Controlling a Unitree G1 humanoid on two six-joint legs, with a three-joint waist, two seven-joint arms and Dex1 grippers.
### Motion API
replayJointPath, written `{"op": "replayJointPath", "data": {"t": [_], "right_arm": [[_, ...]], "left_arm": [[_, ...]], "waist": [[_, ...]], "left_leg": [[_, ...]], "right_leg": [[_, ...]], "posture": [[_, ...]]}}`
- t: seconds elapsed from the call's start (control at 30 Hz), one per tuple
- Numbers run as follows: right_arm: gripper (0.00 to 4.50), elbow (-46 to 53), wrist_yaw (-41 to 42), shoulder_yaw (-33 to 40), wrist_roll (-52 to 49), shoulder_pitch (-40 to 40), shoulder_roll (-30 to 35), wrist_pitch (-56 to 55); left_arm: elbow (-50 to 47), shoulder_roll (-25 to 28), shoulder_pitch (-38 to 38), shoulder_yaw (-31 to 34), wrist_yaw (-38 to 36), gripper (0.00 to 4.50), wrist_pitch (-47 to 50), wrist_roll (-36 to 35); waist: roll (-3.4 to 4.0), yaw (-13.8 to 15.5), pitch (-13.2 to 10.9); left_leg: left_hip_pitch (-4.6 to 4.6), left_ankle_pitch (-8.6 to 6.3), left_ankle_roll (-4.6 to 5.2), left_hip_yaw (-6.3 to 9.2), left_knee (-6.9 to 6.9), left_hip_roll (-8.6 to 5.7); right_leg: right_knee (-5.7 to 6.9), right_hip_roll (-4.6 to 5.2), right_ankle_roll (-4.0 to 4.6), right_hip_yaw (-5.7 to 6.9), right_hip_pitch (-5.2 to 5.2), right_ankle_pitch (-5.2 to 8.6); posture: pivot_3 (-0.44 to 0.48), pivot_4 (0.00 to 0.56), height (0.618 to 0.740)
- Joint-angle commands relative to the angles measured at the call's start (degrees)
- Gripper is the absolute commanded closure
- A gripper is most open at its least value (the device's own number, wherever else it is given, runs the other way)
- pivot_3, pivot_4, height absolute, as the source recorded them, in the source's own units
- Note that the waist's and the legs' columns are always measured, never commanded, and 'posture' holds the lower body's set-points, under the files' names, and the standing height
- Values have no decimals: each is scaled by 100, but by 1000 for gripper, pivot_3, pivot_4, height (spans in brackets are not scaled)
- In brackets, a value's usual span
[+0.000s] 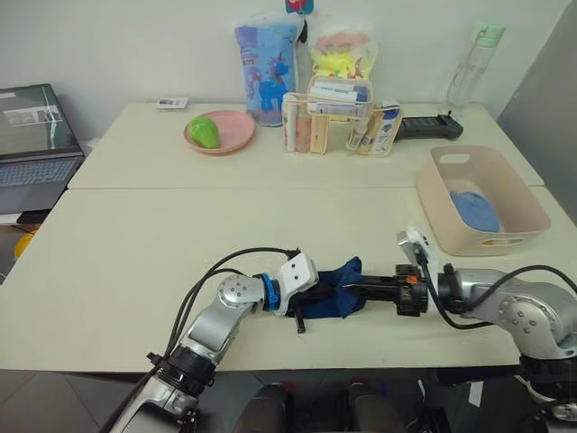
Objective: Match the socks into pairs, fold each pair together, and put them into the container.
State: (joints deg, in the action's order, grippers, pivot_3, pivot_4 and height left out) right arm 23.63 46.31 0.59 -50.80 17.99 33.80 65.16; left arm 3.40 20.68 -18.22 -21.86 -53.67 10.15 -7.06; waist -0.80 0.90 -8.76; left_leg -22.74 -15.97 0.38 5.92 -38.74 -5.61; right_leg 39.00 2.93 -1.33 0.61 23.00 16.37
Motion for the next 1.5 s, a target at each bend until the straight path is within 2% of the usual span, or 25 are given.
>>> {"op": "replayJointPath", "data": {"t": [0.03, 0.13, 0.23, 0.37, 0.43, 0.6, 0.73, 0.87, 0.93, 1.1, 1.3, 1.5], "right_arm": [[4500, -131, -137, -272, -57, 433, -357, -25], [4500, -296, -60, -522, 133, 563, -373, -109], [4500, -516, -11, -842, 420, 677, -422, -318], [4500, -881, 49, -1312, 822, 894, -592, -569], [4500, -978, 168, -1490, 942, 996, -636, -626], [4500, -1176, 321, -1644, 1139, 1155, -725, -763], [3472, -1135, 517, -1596, 1076, 1217, -699, -744], [2098, -946, 595, -1400, 914, 1200, -588, -598], [1394, -731, 701, -1053, 430, 1150, -491, -266], [1394, -634, 528, -602, 330, 967, -140, -188], [1394, -976, -99, -508, 840, 904, -11, -232], [1394, -952, -383, -727, 1024, 741, 26, 95]], "left_arm": [[-267, 248, 318, 91, -107, 4491, 436, -122], [-876, 481, 463, 407, -250, 4491, 1017, -581], [-1480, 852, 603, 993, -233, 4491, 1686, -1120], [-2181, 1678, 758, 2108, -371, 4491, 2465, -1956], [-2284, 1903, 711, 2342, -407, 4491, 2576, -2129], [-2291, 1836, 488, 2239, -263, 4491, 2541, -2132], [-2228, 1663, 328, 2207, -107, 4500, 2556, -2135], [-2191, 1701, 296, 2166, -198, 4500, 2494, -2149], [-2230, 1686, 200, 2141, -244, 4500, 2491, -2201], [-2445, 1628, 40, 2025, -271, 4500, 2677, -2424], [-2327, 1717, 315, 1434, -328, 4500, 2324, -1935], [-1132, 1752, 697, 803, -219, 4500, 1104, -705]], "waist": [[1, -29, 1], [3, -90, 2], [2, -103, 1], [4, -113, -2], [7, -120, -3], [4, -78, -3], [3, -93, -4], [5, -111, -5], [5, -106, -6], [3, -89, -5], [4, -101, -5], [6, -94, -5]], "left_leg": [[1, 0, 0, 1, 0, 0], [-3, 0, -1, 1, 6, 2], [-7, 1, -1, 2, 4, 1], [-6, 0, -1, 2, 5, 3], [-7, 1, -1, 3, 5, 4], [-8, 0, -1, 3, 1, -4], [-10, 1, -2, 3, 1, -2], [-9, 1, -2, 2, 4, -1], [-10, 1, -2, 3, 4, -1], [-12, 0, 0, 4, 2, -3], [-12, 0, -1, 1, 4, -1], [-11, 1, -2, -1, 8, -1]], "right_leg": [[1, 0, 0, 0, 0, 0], [6, -1, 1, 0, 12, 0], [5, -1, 1, 1, 14, 0], [8, -2, 1, 1, 17, 1], [8, -3, 1, 1, 20, 1], [-1, 2, 1, 1, 14, 0], [3, 1, 1, 1, 17, 0], [3, 0, 1, 0, 18, 0], [3, 0, 1, 1, 19, 0], [-1, 1, 1, 1, 15, 0], [1, 1, 1, -1, 19, 0], [2, 1, 1, -3, 19, 0]], "posture": [[0, 150, 740], [0, 150, 740], [0, 150, 740], [0, 150, 740], [0, 150, 740], [0, 150, 740], [0, 150, 740], [0, 150, 740], [0, 150, 740], [0, 150, 740], [0, 150, 740], [0, 150, 740]]}}
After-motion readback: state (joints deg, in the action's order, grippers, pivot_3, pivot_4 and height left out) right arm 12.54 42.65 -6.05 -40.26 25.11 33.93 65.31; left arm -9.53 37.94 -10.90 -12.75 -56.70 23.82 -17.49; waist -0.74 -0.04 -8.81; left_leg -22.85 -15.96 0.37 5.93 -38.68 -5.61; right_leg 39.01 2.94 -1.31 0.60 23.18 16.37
